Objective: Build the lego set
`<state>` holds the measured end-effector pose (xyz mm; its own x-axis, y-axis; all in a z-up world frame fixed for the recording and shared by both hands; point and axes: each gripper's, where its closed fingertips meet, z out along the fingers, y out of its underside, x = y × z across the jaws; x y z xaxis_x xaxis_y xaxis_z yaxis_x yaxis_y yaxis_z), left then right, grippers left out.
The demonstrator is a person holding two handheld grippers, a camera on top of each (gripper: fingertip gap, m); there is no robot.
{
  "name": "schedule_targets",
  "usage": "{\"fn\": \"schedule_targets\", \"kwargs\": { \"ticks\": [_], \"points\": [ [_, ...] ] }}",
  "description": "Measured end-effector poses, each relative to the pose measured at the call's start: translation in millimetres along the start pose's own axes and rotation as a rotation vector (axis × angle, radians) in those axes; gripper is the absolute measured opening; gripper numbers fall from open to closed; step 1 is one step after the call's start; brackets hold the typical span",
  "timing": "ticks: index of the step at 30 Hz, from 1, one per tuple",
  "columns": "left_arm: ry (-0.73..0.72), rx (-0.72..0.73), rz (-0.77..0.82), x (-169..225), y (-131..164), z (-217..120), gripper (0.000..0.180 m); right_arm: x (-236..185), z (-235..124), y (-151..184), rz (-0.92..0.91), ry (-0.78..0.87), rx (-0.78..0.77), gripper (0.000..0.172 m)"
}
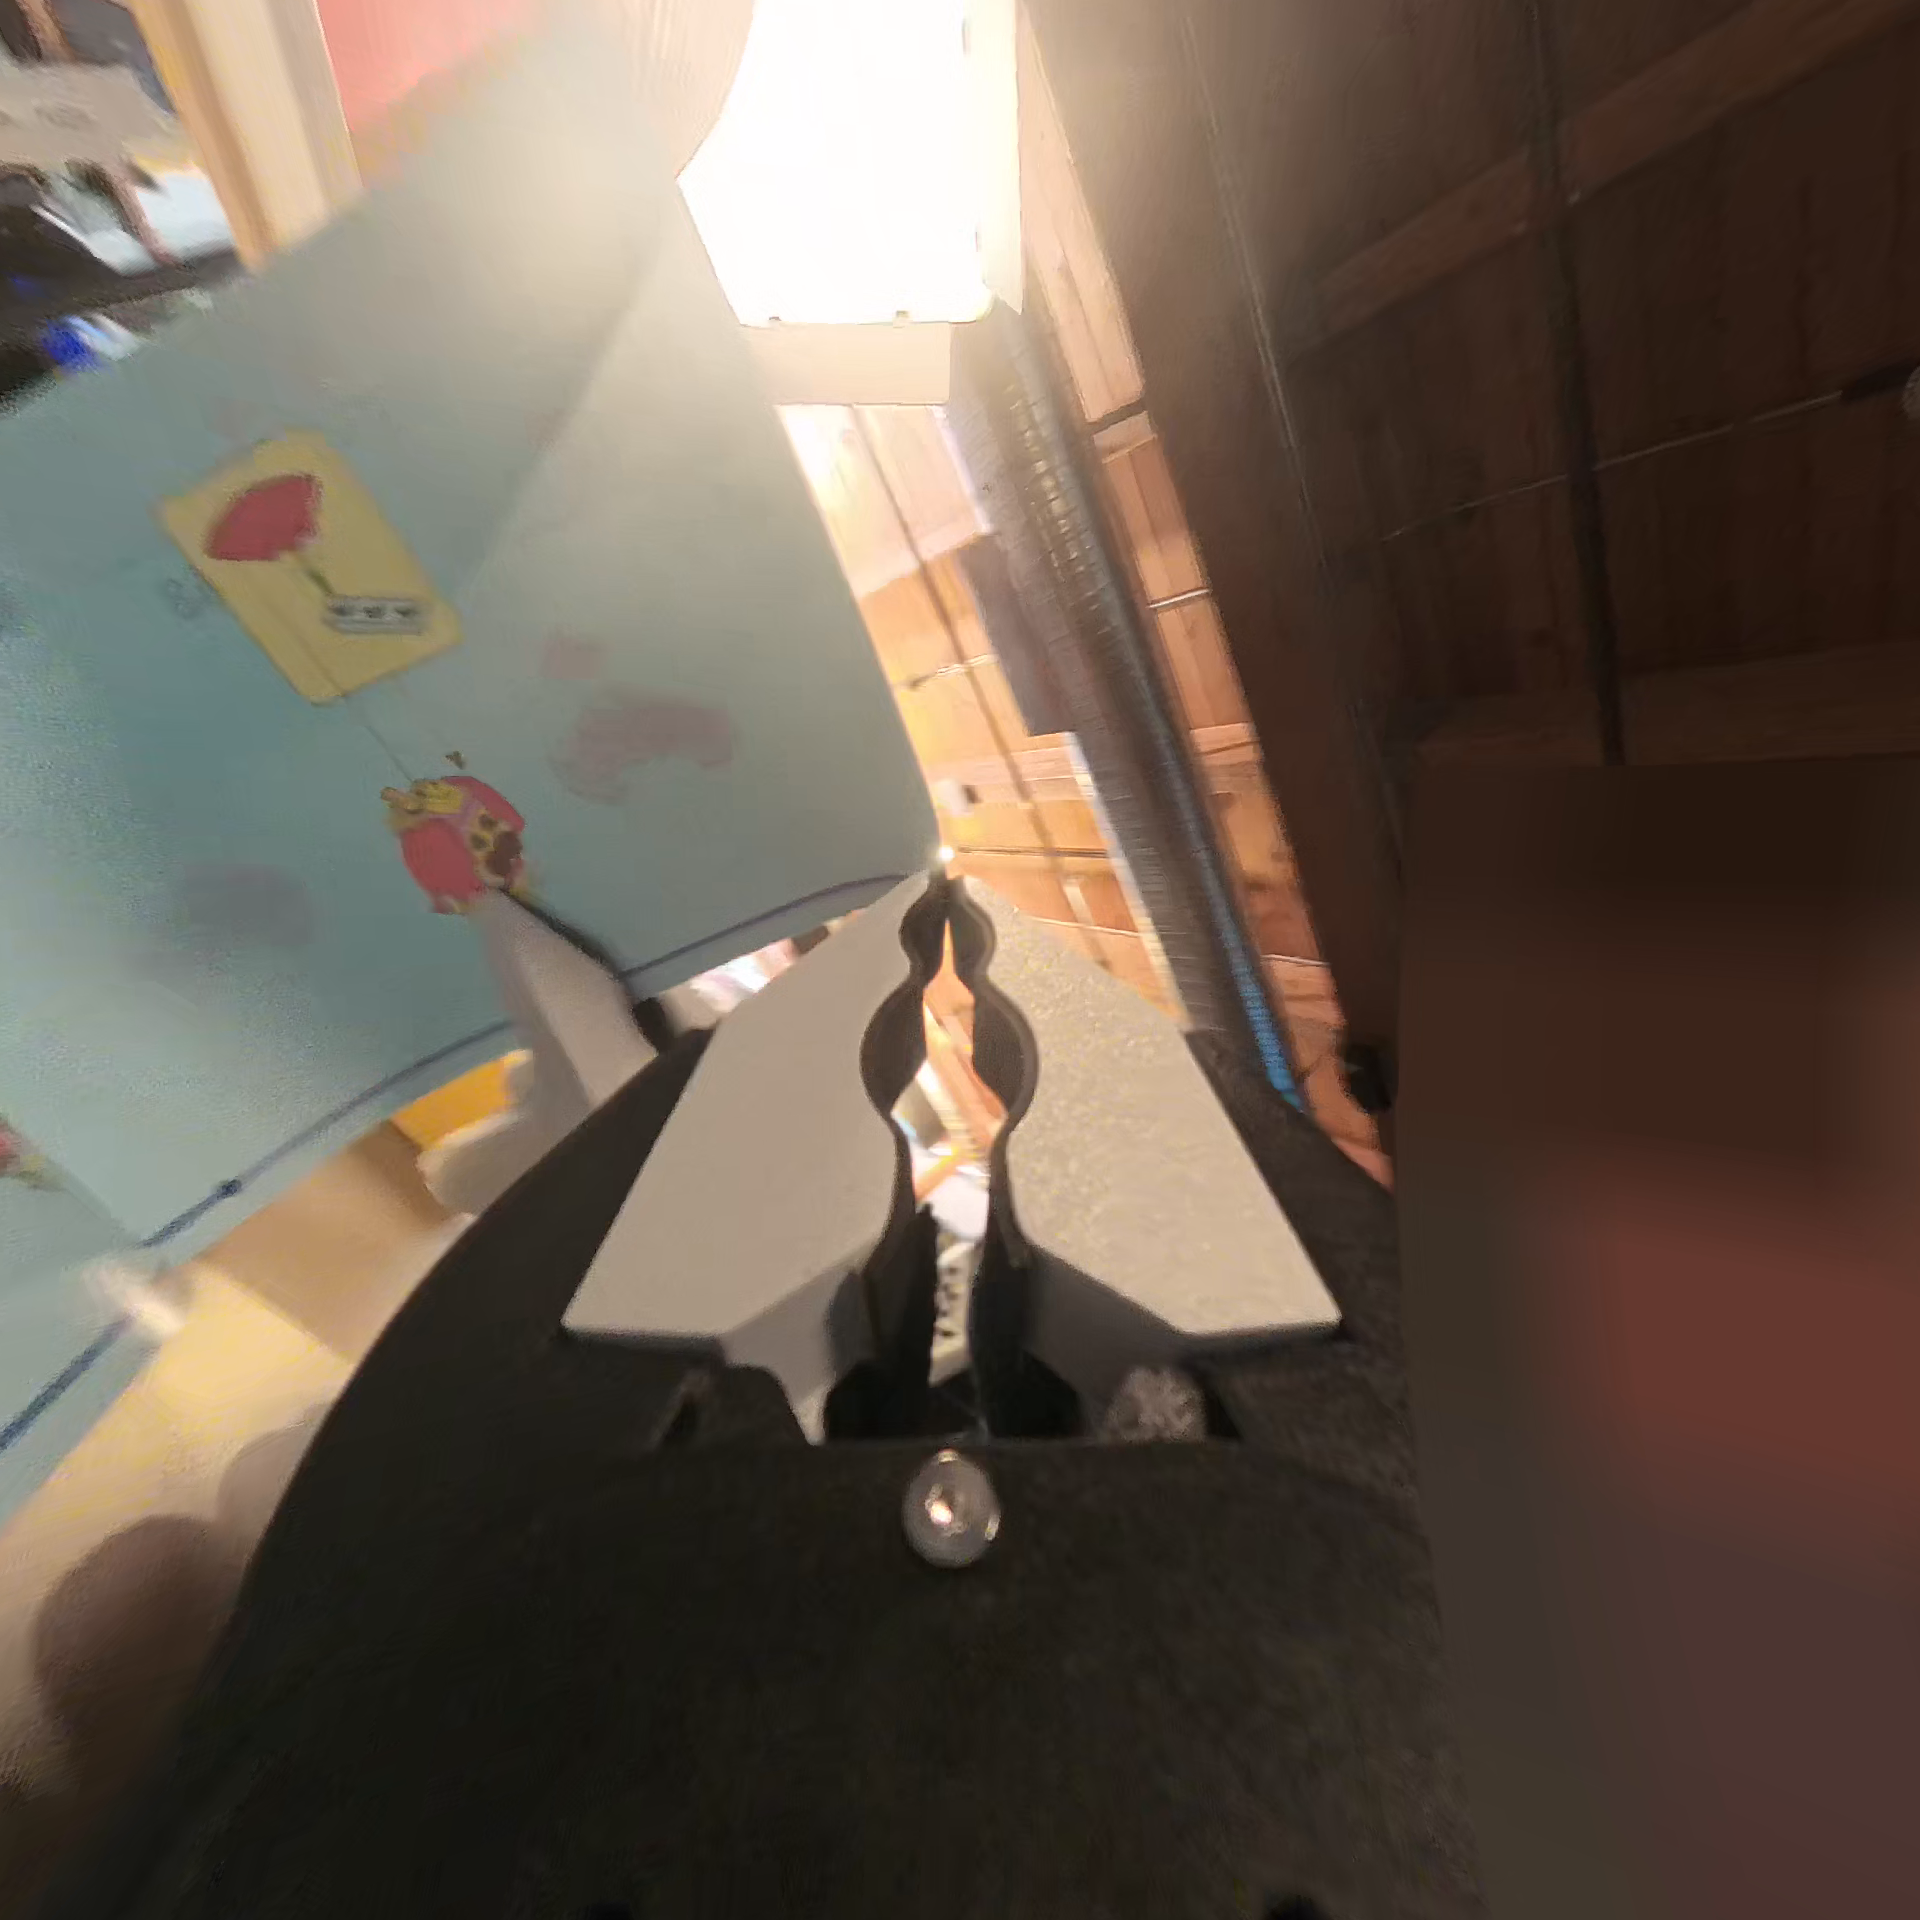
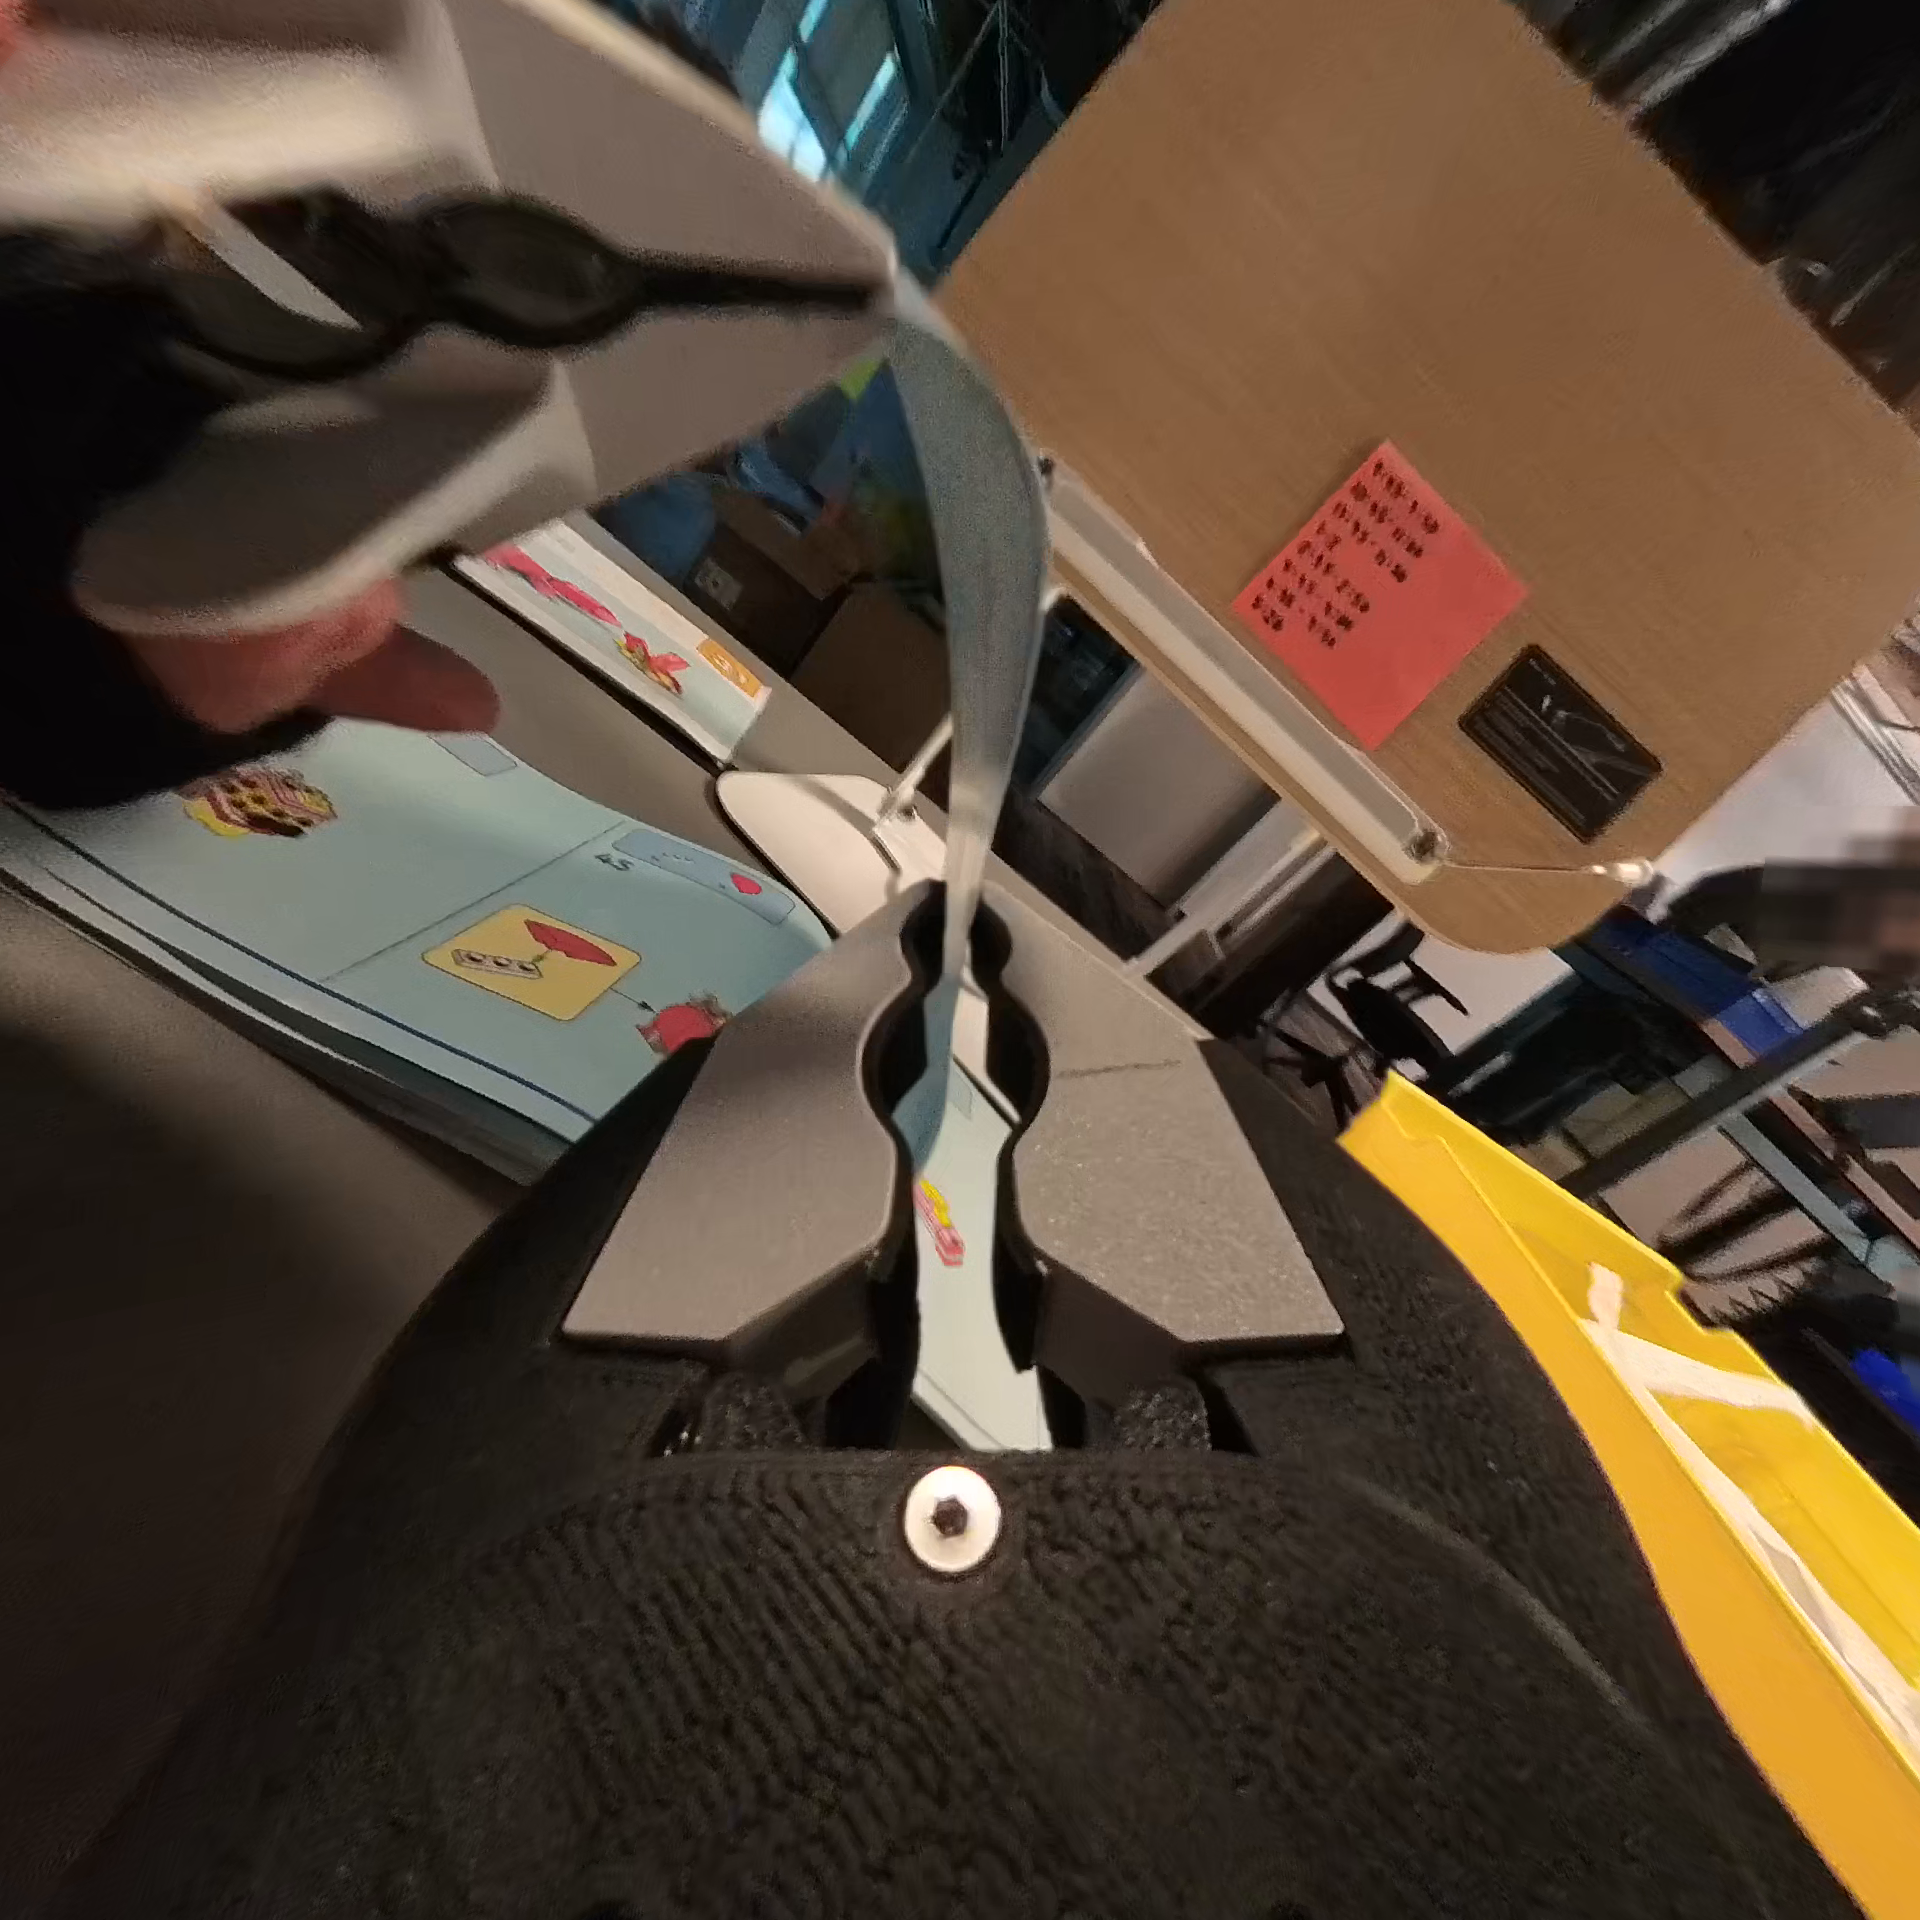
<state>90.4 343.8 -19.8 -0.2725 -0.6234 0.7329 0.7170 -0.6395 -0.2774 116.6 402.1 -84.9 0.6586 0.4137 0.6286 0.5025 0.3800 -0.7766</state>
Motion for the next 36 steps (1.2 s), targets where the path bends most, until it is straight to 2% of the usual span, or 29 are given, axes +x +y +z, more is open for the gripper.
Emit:
{"fn": "schedule_targets", "kwargs": {
  "ticks": [3,6,8,23,28,36],
  "points": [
    [-0.065,0.010,0.067,-6,-3,-2,0.000,-16,-11,-28,0.033,-0.130,0.172,0.033],
    [-0.122,0.006,0.109,-12,-5,-5,0.000,-20,-32,-59,0.028,-0.183,0.373,0.039],
    [-0.155,-0.021,0.128,-17,-2,-5,0.000,-19,-39,-67,0.029,-0.184,0.417,0.041],
    [-0.285,-0.135,0.207,-34,13,-5,0.000,6,-34,-52,-0.026,-0.046,0.351,0.027],
    [-0.286,-0.137,0.205,-34,13,-5,0.000,-4,-35,-50,-0.070,-0.096,0.348,0.029],
    [-0.310,-0.118,0.193,-39,10,-8,0.000,13,-34,-49,-0.073,0.009,0.335,0.025]
  ]
}}
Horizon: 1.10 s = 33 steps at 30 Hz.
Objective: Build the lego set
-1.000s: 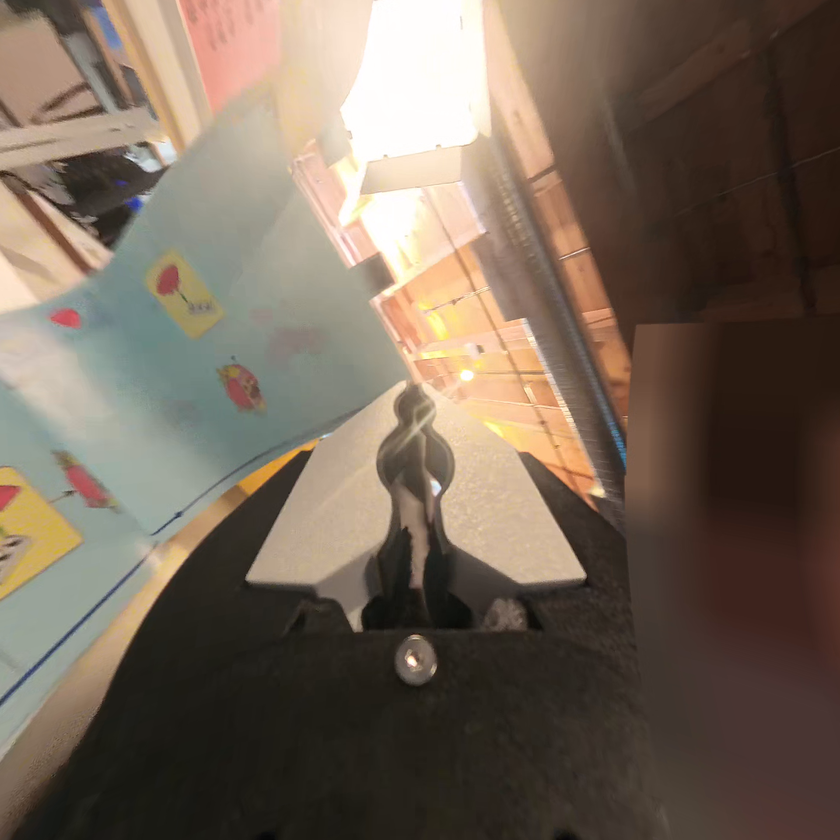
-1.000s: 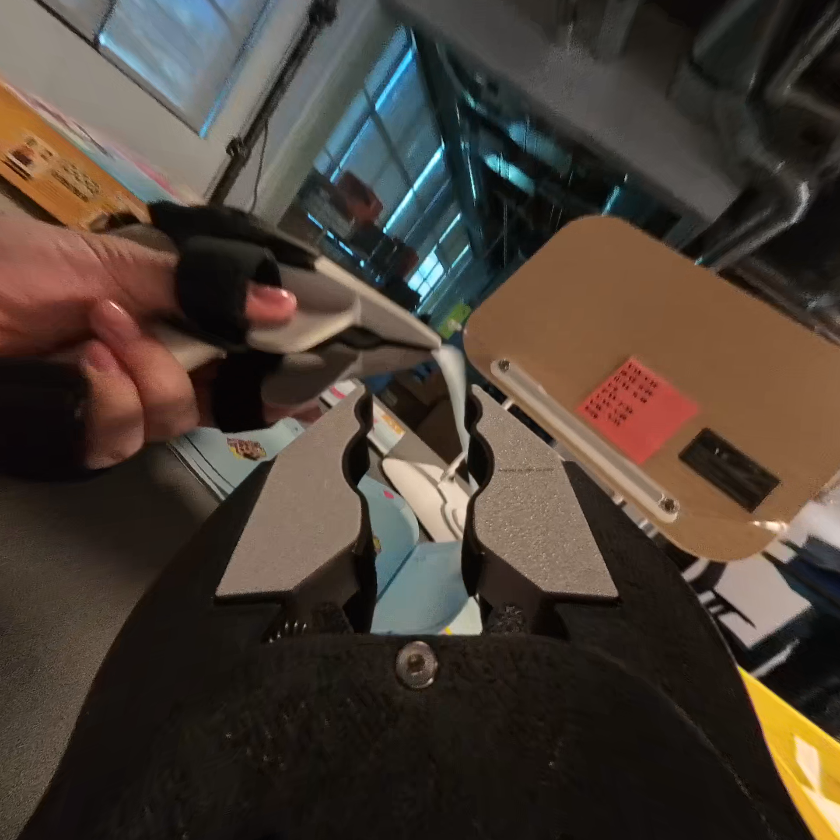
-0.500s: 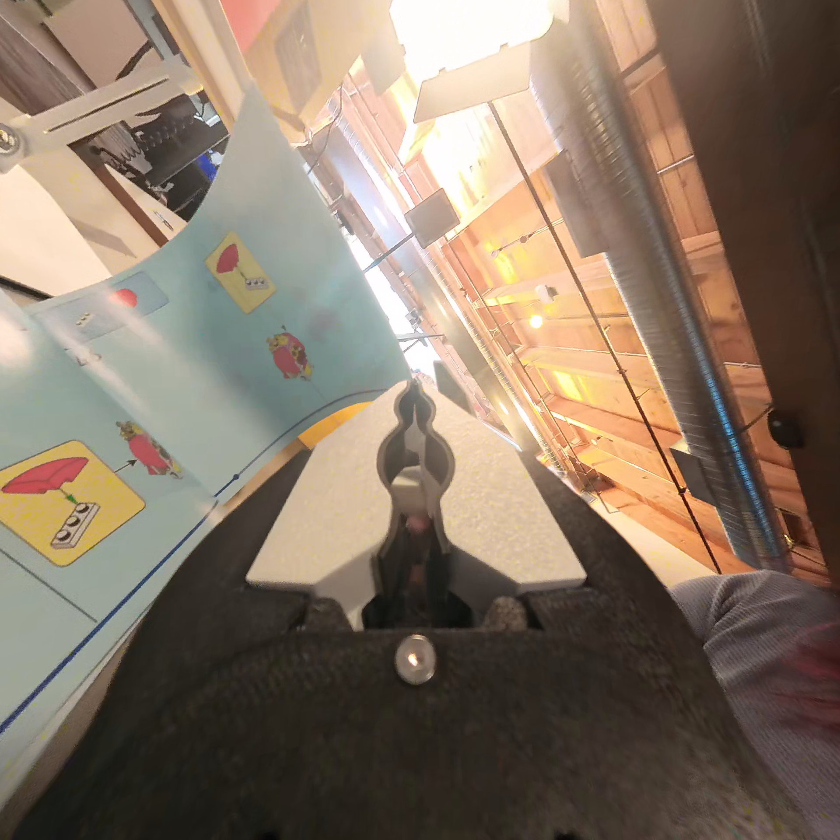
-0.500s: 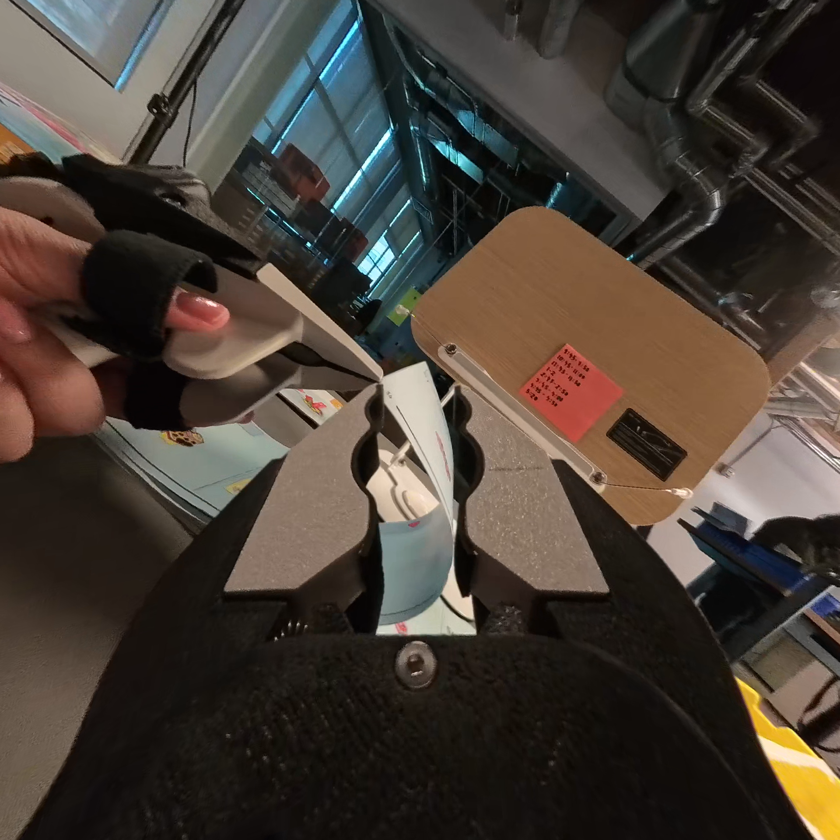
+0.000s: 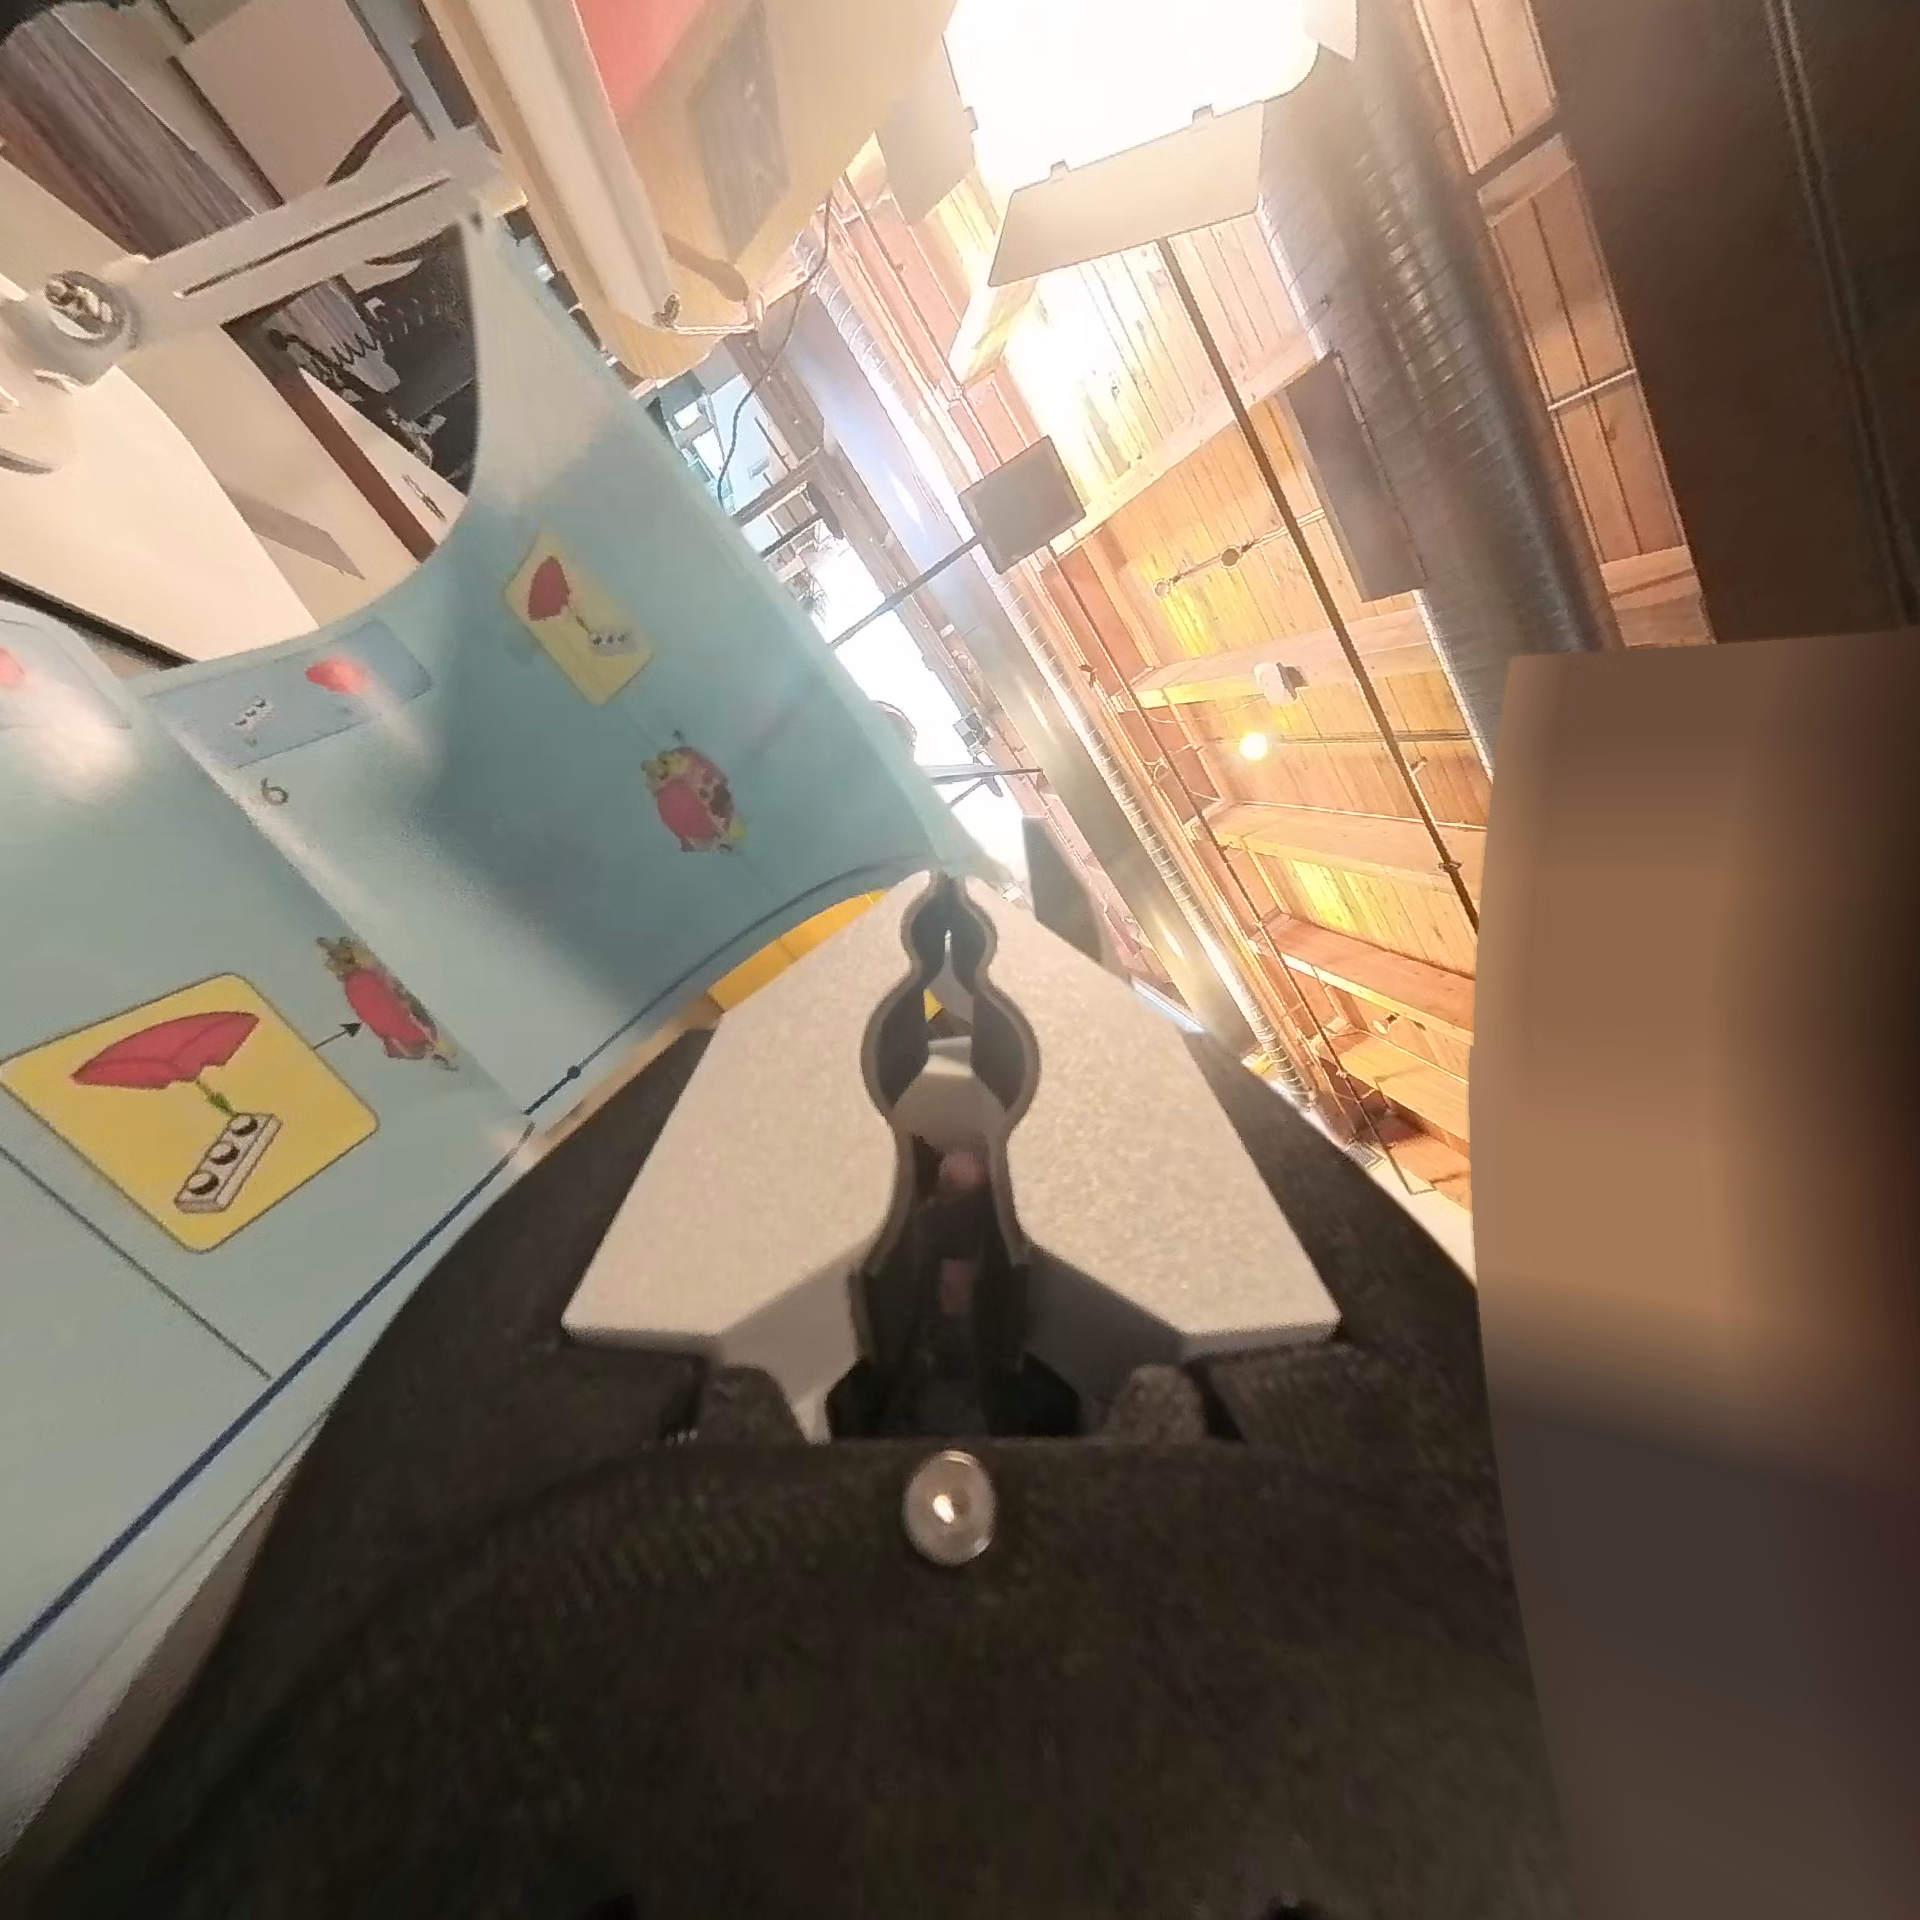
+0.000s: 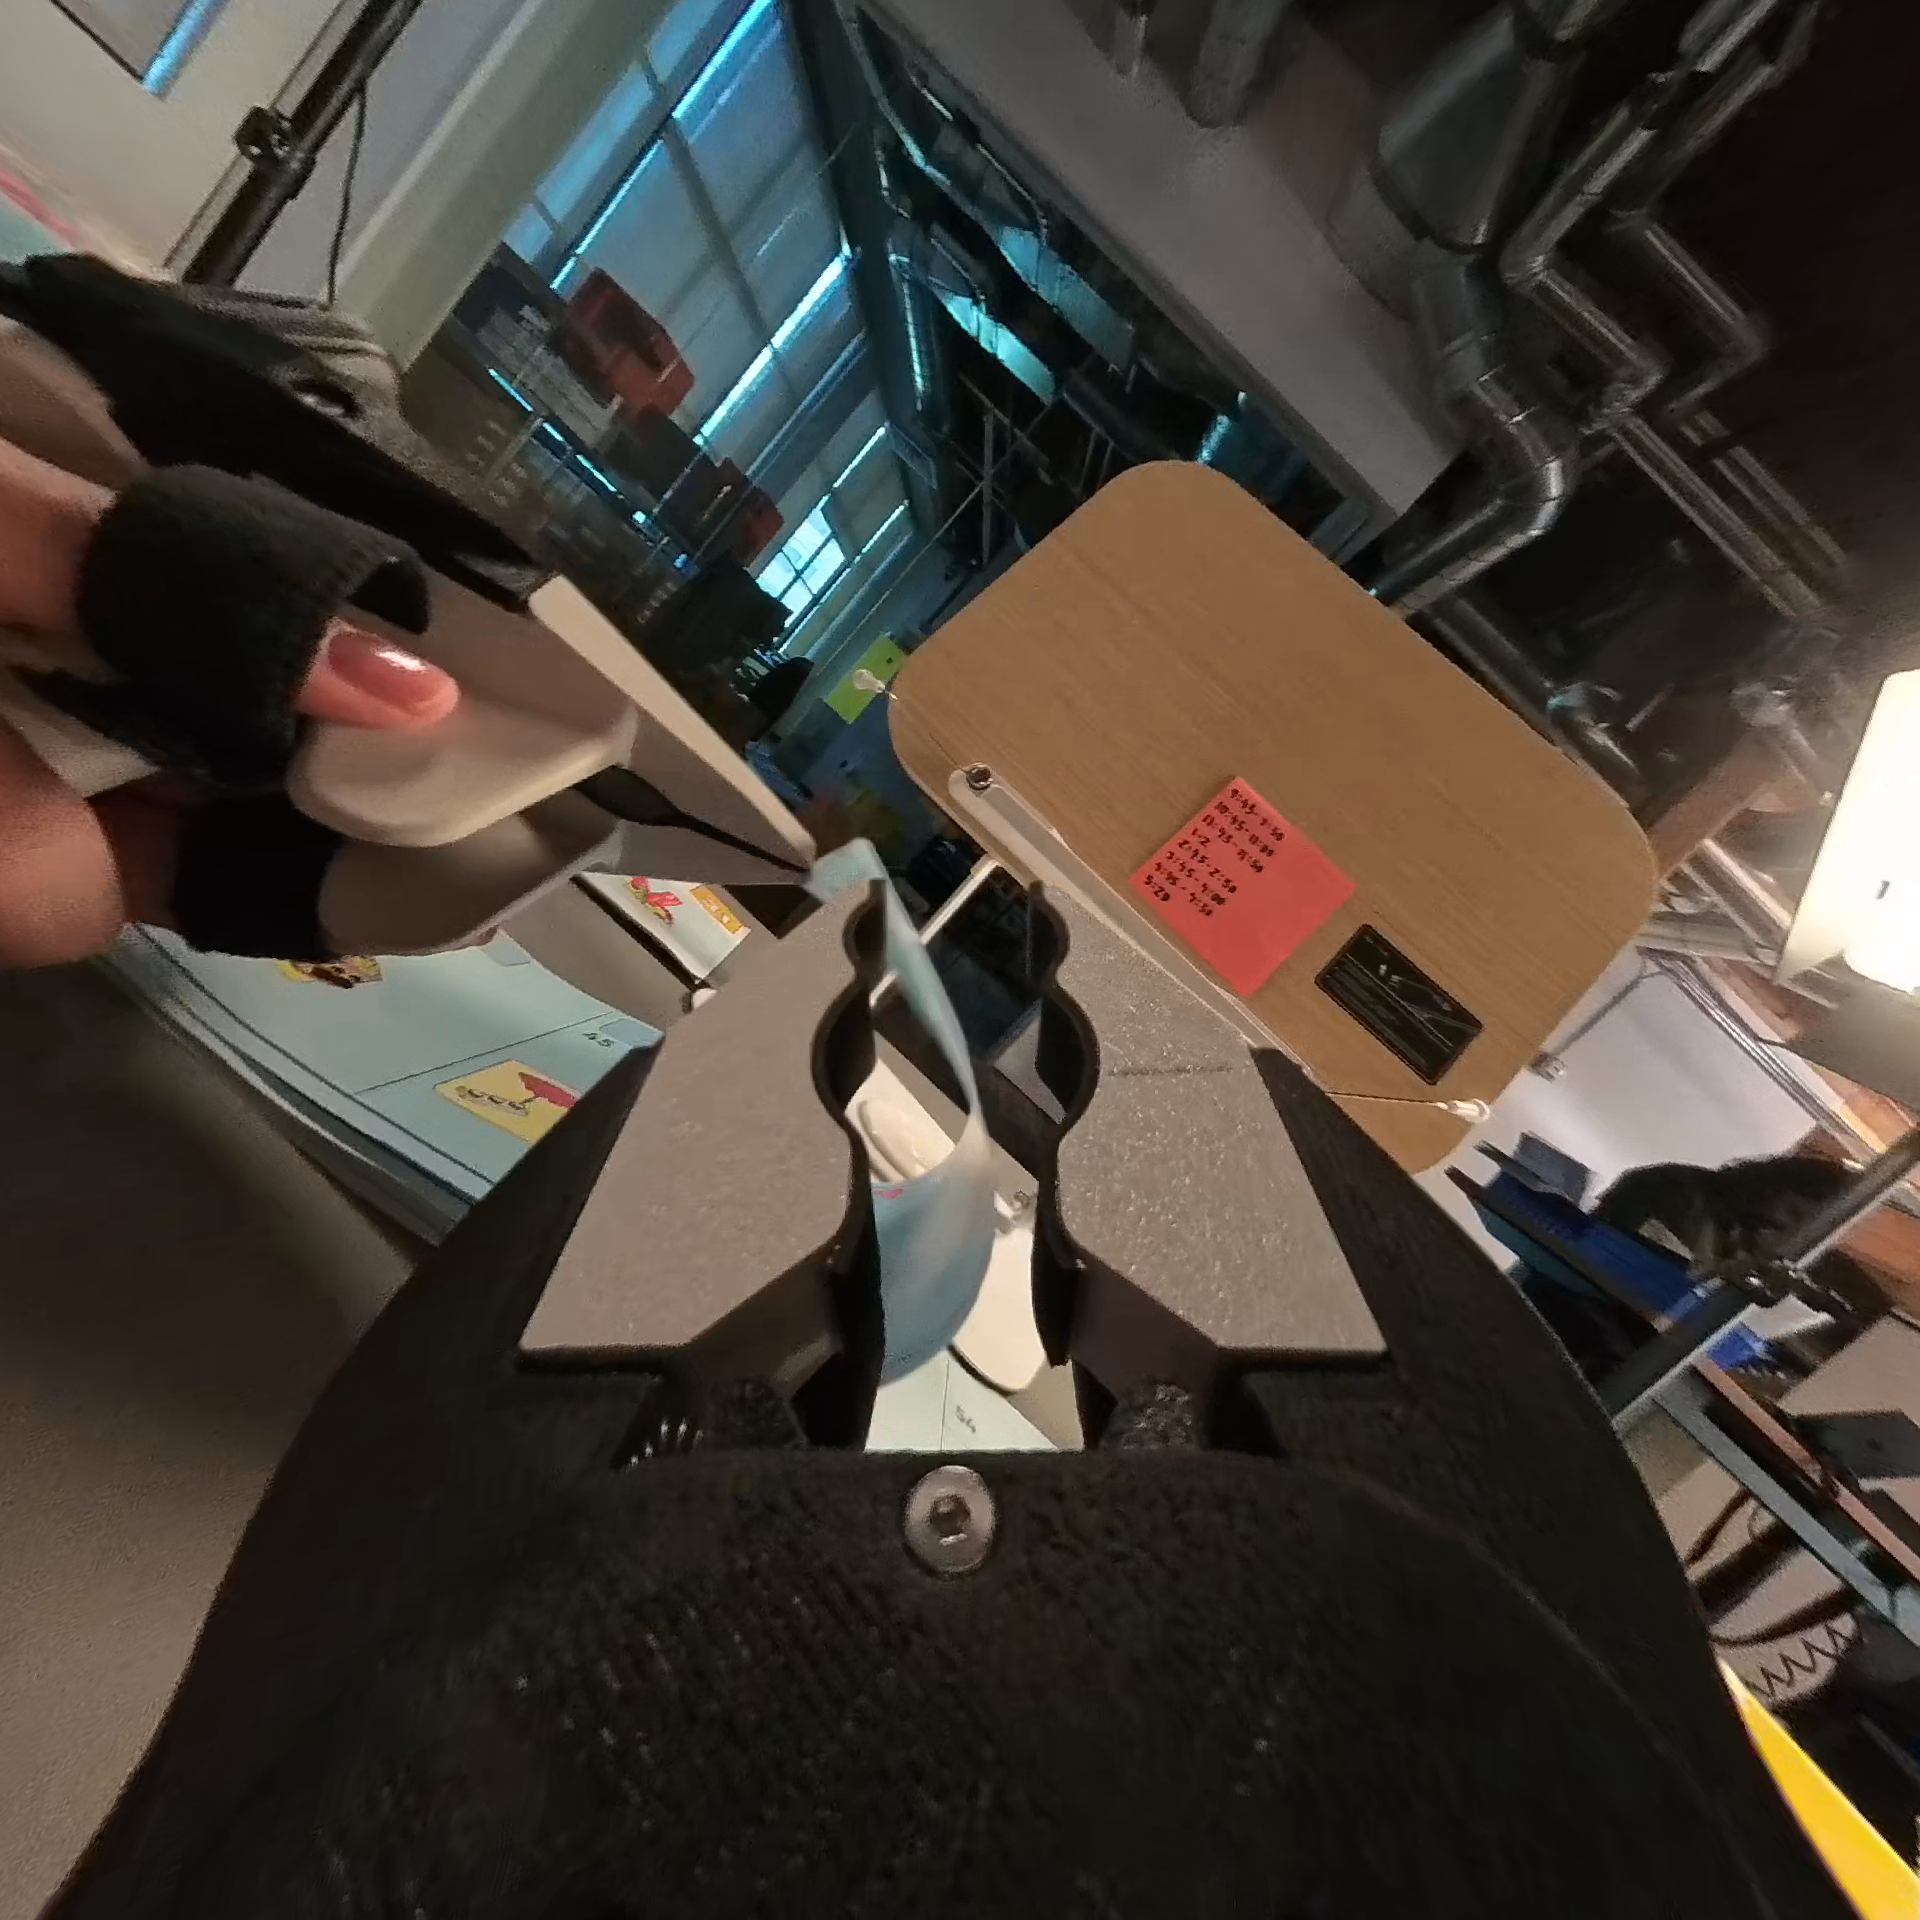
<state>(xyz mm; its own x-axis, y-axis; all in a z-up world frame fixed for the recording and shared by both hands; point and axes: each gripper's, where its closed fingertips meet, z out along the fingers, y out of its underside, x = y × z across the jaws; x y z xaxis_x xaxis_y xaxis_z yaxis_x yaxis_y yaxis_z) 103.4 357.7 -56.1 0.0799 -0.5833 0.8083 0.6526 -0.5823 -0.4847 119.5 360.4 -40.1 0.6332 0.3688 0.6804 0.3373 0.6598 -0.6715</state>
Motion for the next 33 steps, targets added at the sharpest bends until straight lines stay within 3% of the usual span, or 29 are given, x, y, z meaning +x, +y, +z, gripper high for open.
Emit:
{"fn": "schedule_targets", "kwargs": {
  "ticks": [8,12,15,17,20,23,28,33],
  "points": [
    [0.003,-0.010,-0.004,0,2,1,0.000,3,1,7,0.030,0.001,-0.026,0.020],
    [-0.003,-0.013,-0.008,-1,3,1,0.000,-11,4,23,0.083,-0.111,-0.101,0.039],
    [-0.012,-0.011,-0.010,-3,2,0,0.000,-6,4,41,0.079,-0.097,-0.185,0.044],
    [-0.018,-0.010,-0.016,-4,3,1,0.000,10,4,64,0.051,-0.002,-0.306,0.036],
    [-0.041,-0.011,-0.015,-7,4,2,0.000,24,0,89,-0.003,0.094,-0.452,0.000],
    [-0.041,-0.001,-0.005,-5,4,3,0.000,23,0,80,-0.014,0.095,-0.418,0.000],
    [0.010,0.036,-0.015,5,0,5,0.028,15,3,64,-0.071,0.079,-0.353,0.000],
    [0.042,0.021,-0.055,7,6,10,0.029,6,5,49,-0.106,0.052,-0.282,0.000]
  ]
}}
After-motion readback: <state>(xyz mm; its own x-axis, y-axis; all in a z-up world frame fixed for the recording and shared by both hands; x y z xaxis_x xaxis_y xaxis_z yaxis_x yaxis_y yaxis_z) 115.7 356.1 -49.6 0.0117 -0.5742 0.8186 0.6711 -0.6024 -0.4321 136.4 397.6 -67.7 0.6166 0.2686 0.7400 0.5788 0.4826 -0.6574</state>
